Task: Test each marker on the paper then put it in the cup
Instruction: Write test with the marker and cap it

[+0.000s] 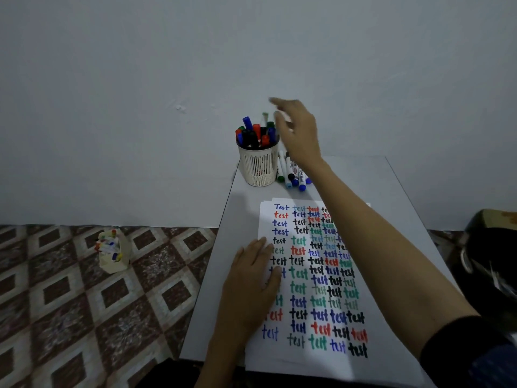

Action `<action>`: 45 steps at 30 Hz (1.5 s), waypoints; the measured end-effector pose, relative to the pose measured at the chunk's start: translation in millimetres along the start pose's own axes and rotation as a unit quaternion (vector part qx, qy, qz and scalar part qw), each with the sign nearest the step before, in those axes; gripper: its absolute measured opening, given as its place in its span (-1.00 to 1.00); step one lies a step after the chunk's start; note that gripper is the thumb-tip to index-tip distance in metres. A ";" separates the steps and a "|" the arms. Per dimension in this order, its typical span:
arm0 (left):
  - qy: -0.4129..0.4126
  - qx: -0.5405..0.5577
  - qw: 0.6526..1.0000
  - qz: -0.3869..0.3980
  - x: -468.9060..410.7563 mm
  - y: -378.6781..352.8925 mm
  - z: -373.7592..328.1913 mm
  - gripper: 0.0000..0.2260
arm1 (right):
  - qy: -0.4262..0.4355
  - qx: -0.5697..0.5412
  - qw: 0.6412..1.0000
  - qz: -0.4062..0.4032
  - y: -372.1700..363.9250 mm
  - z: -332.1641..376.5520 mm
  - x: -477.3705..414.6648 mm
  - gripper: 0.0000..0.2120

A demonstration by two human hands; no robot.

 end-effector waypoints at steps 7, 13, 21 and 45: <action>0.003 0.025 1.000 -0.007 0.6 -0.9 0.9 -0.36 | -0.315 0.197 0.924 0.091 64.8 -97.4 63.9 -0.68; -0.002 0.018 1.000 -0.009 0.8 0.5 0.4 -0.38 | -0.173 0.390 0.863 0.270 63.5 -94.8 82.3 -0.47; -0.006 0.014 1.000 -0.005 0.8 -0.3 0.4 -0.48 | -0.065 0.417 0.876 0.235 67.0 -79.6 87.5 -0.64; -0.086 0.004 0.994 -0.062 4.5 11.3 -14.3 -0.44 | -0.317 -0.319 0.893 0.015 81.1 58.8 212.0 -0.84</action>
Point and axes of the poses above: each hand's wrist, its own x-axis away from the middle knuckle, its own y-axis out of the back of the hand, z = x × y, the point moved 2 cm from there along -x, towards the middle knuckle, and after that the axes turned 4 degrees about -x, right-handed, at the moved point
